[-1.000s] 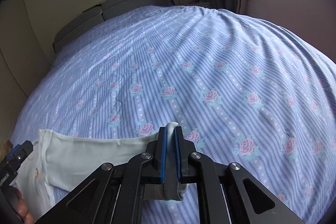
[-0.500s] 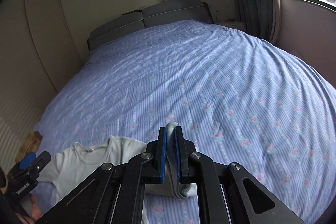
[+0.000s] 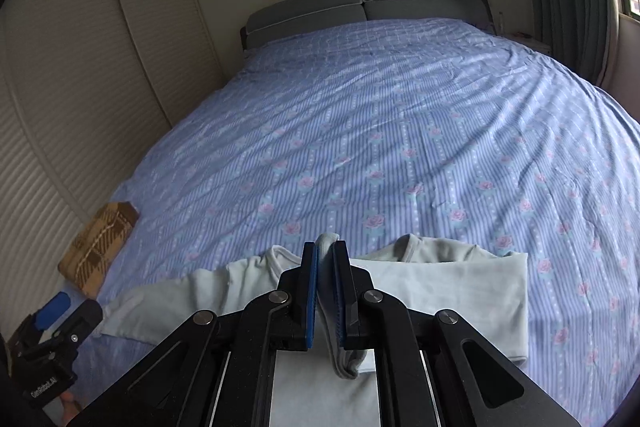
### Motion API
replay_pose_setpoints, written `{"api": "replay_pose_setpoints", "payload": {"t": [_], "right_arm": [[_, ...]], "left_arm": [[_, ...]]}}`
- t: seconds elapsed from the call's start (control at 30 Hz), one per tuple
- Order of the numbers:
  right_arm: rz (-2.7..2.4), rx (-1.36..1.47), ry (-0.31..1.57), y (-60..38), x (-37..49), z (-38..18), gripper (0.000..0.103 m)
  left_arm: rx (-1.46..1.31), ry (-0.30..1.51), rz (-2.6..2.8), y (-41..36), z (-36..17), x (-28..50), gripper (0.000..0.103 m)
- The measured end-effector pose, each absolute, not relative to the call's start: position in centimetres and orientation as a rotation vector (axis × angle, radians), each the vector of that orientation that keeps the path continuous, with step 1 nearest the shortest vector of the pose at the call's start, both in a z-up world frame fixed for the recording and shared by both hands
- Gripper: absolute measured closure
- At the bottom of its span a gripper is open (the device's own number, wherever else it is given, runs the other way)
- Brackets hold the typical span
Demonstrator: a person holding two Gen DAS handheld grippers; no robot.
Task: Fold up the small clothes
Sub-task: 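Carry the sleeve across the shirt front with the right gripper and release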
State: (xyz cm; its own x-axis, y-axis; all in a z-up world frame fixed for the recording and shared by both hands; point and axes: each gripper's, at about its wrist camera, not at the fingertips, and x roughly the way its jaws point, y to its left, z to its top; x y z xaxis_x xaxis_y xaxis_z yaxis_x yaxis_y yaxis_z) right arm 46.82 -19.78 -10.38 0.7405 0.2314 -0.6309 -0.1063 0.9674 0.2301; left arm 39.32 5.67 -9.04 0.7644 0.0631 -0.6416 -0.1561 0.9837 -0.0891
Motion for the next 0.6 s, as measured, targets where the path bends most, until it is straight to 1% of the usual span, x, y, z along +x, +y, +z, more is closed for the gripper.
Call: {"api": "replay_pose_setpoints", "payload": {"t": [0.13,0.33,0.5,0.53,0.6], "right_arm": [[0.235,0.158,0.777,-15.5,48.0,-13.3,0.095],[0.270,0.099,0.867,-11.0,49.3,-17.3,0.094],[0.293,0.054,0.896,-9.1,49.2,-19.0,0.093],[0.299,0.055,0.894,-9.1,48.9,-18.9,0.091],[0.316,0.061,0.886,-9.1,48.6,-18.5,0.082]], "left_arm": [[-0.160,0.713,0.148,8.2,-10.5,39.8,0.004],[-0.156,0.744,0.161,9.6,-12.3,40.3,0.004],[-0.157,0.754,0.157,9.7,-13.1,40.3,0.004],[-0.156,0.752,0.156,9.6,-13.1,40.2,0.004],[-0.154,0.750,0.154,9.2,-13.1,40.2,0.004]]}}
